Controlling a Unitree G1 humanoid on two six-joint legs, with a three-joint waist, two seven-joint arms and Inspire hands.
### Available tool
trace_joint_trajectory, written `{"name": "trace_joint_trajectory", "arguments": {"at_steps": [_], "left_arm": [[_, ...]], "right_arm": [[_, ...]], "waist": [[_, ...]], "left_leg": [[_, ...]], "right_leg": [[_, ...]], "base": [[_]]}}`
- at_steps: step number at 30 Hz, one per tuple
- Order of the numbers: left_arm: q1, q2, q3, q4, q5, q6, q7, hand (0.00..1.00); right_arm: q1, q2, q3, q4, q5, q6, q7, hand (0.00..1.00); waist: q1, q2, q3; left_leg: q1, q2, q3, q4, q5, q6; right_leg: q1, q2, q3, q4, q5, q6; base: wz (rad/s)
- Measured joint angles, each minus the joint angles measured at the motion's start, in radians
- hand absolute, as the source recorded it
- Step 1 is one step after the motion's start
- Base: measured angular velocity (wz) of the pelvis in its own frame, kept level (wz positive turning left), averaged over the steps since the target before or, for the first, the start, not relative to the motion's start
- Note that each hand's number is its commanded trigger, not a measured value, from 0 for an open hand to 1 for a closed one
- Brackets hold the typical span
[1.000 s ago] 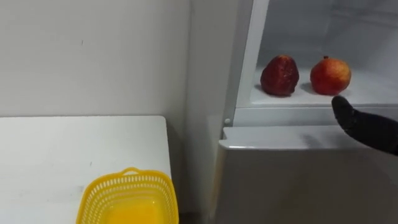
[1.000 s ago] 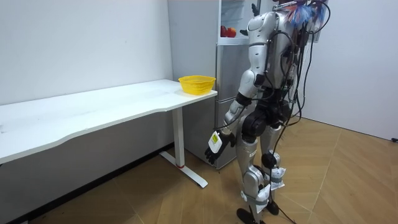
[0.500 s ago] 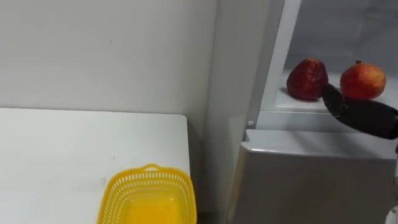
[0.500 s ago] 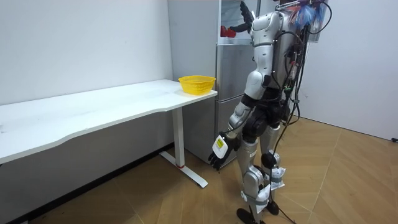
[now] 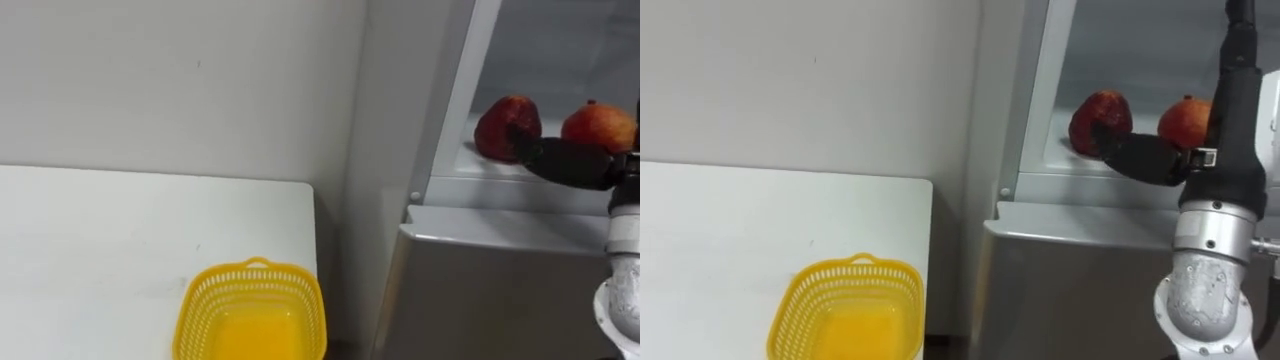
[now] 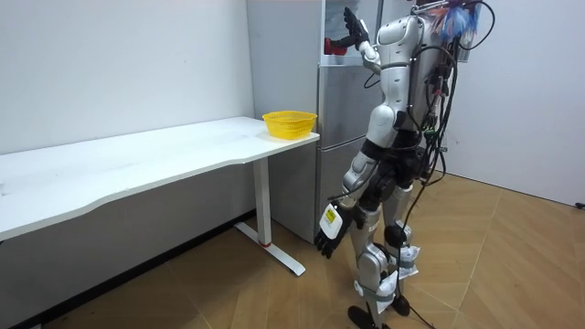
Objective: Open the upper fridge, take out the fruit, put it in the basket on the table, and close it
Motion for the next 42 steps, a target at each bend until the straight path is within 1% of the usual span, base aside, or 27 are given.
{"name": "trace_joint_trajectory", "arguments": {"at_steps": [4, 6, 11, 13, 14, 16, 17, 18, 19, 22, 26, 32, 35, 37, 39, 42], "left_arm": [[-0.003, 0.000, 0.000, 0.000, 0.000, -0.001, -0.009, 0.00], [-0.003, 0.000, 0.000, -0.001, 0.000, -0.001, -0.010, 0.00], [-0.004, 0.000, 0.018, -0.013, 0.005, -0.001, -0.030, 0.00], [-0.004, 0.000, 0.020, -0.013, 0.009, 0.000, -0.034, 0.00], [-0.005, 0.001, 0.021, -0.013, 0.010, 0.000, -0.035, 0.00], [-0.005, 0.001, 0.022, -0.013, 0.016, 0.001, -0.036, 0.00], [-0.008, 0.002, 0.022, -0.013, 0.020, 0.006, -0.037, 0.00], [-0.010, 0.002, 0.022, -0.014, 0.021, 0.015, -0.039, 0.00], [-0.010, 0.002, 0.022, -0.015, 0.022, 0.018, -0.041, 0.00], [-0.011, 0.002, 0.022, -0.023, 0.040, 0.021, -0.056, 0.00], [-0.014, 0.002, 0.021, -0.041, 0.042, 0.022, -0.058, 0.00], [-0.014, 0.006, 0.018, -0.041, 0.042, 0.022, -0.063, 0.00], [-0.014, 0.013, 0.018, -0.040, 0.037, 0.022, -0.073, 0.00], [-0.013, 0.017, 0.018, -0.040, 0.037, 0.022, -0.076, 0.00], [-0.014, 0.022, 0.018, -0.041, 0.037, 0.022, -0.080, 0.00], [-0.016, 0.031, 0.018, -0.041, 0.038, 0.022, -0.094, 0.00]], "right_arm": [[-0.032, -0.002, 0.000, 0.032, 0.005, 0.000, 0.009, 0.00], [-0.032, -0.004, 0.007, 0.033, 0.028, 0.000, 0.015, 0.00], [-0.033, -0.008, 0.008, 0.040, 0.033, 0.001, 0.044, 0.00], [-0.033, -0.025, 0.010, 0.076, 0.042, 0.002, 0.068, 0.00], [-0.033, -0.041, 0.015, 0.106, 0.062, 0.004, 0.083, 0.00], [-0.033, -0.060, 0.027, 0.126, 0.076, 0.020, 0.106, 0.00], [-0.033, -0.069, 0.032, 0.147, 0.077, 0.020, 0.121, 0.00], [-0.033, -0.072, 0.032, 0.166, 0.080, 0.024, 0.135, 0.00], [-0.033, -0.072, 0.032, 0.172, 0.081, 0.025, 0.139, 0.00], [-0.042, -0.072, 0.027, 0.186, 0.084, 0.018, 0.167, 0.00], [-0.047, -0.075, 0.024, 0.192, 0.084, 0.018, 0.209, 0.00], [-0.048, -0.088, 0.027, 0.203, 0.090, 0.021, 0.246, 0.00], [-0.053, -0.097, 0.029, 0.236, 0.112, 0.021, 0.262, 0.00], [-0.060, -0.098, 0.032, 0.254, 0.113, 0.022, 0.266, 0.00], [-0.068, -0.098, 0.034, 0.272, 0.112, 0.024, 0.280, 0.00], [-0.068, -0.098, 0.035, 0.277, 0.110, 0.025, 0.299, 0.00]], "waist": [[0.000, 0.005, -0.0056], [0.001, 0.008, -0.0106], [0.001, 0.009, -0.0105], [0.002, 0.008, -0.0099], [0.003, 0.006, -0.0095], [0.008, 0.004, -0.0075], [0.008, 0.003, -0.0028], [0.008, 0.000, 0.0002], [0.008, -0.001, 0.0005], [0.002, -0.003, -0.0009], [-0.001, -0.005, -0.0032], [0.000, -0.007, -0.0042], [0.002, -0.015, -0.0080], [0.002, -0.018, -0.0055], [0.002, -0.024, -0.0059], [0.002, -0.029, -0.0042]], "left_leg": [[0.001, 0.000, 0.000, 0.000, 0.000, 0.000], [0.008, 0.000, 0.001, 0.001, 0.000, 0.000], [0.011, 0.000, 0.001, 0.000, 0.001, 0.000], [0.014, 0.000, 0.001, 0.000, 0.001, 0.000], [0.015, -0.001, 0.001, 0.000, 0.002, 0.002], [0.013, -0.002, 0.002, -0.002, 0.002, 0.002], [0.010, -0.002, 0.001, -0.003, 0.002, 0.002], [0.009, -0.002, 0.001, -0.004, 0.002, 0.002], [0.007, -0.002, 0.001, -0.004, 0.002, 0.002], [0.002, -0.002, 0.001, 0.000, 0.002, 0.002], [0.003, -0.002, 0.002, 0.002, 0.002, 0.002], [0.009, -0.002, 0.002, 0.002, 0.002, 0.002], [0.013, -0.002, 0.002, 0.002, 0.002, 0.002], [0.017, -0.002, 0.002, 0.003, 0.002, 0.002], [0.017, -0.002, 0.002, 0.006, 0.002, 0.002], [0.017, -0.002, 0.001, 0.008, 0.002, 0.002]], "right_leg": [[0.000, 0.000, 0.001, 0.000, 0.000, 0.000], [0.002, 0.000, 0.003, 0.000, 0.000, 0.000], [0.006, 0.000, 0.002, 0.000, 0.000, 0.000], [0.009, -0.001, 0.002, 0.001, 0.000, 0.000], [0.009, -0.002, 0.002, 0.001, 0.000, 0.000], [0.007, -0.002, 0.003, 0.003, 0.000, 0.000], [0.006, -0.002, 0.003, 0.002, 0.000, 0.000], [0.006, -0.002, 0.003, 0.002, 0.000, 0.000], [0.005, -0.002, 0.003, 0.002, 0.000, -0.001], [0.002, -0.002, 0.003, -0.001, 0.001, -0.001], [0.003, -0.002, 0.004, -0.001, 0.001, -0.001], [0.007, -0.003, 0.004, 0.000, 0.001, -0.001], [0.012, -0.003, 0.004, 0.000, 0.001, -0.001], [0.018, -0.003, 0.004, -0.002, 0.001, -0.001], [0.019, -0.003, 0.004, -0.002, 0.001, -0.001], [0.019, -0.003, 0.004, -0.001, 0.001, -0.001]], "base": [[0.00], [0.00], [0.00], [0.00], [0.00], [0.00], [0.00], [0.00], [0.00], [0.00], [0.00], [0.00], [0.00], [0.00], [0.00], [0.00]]}}
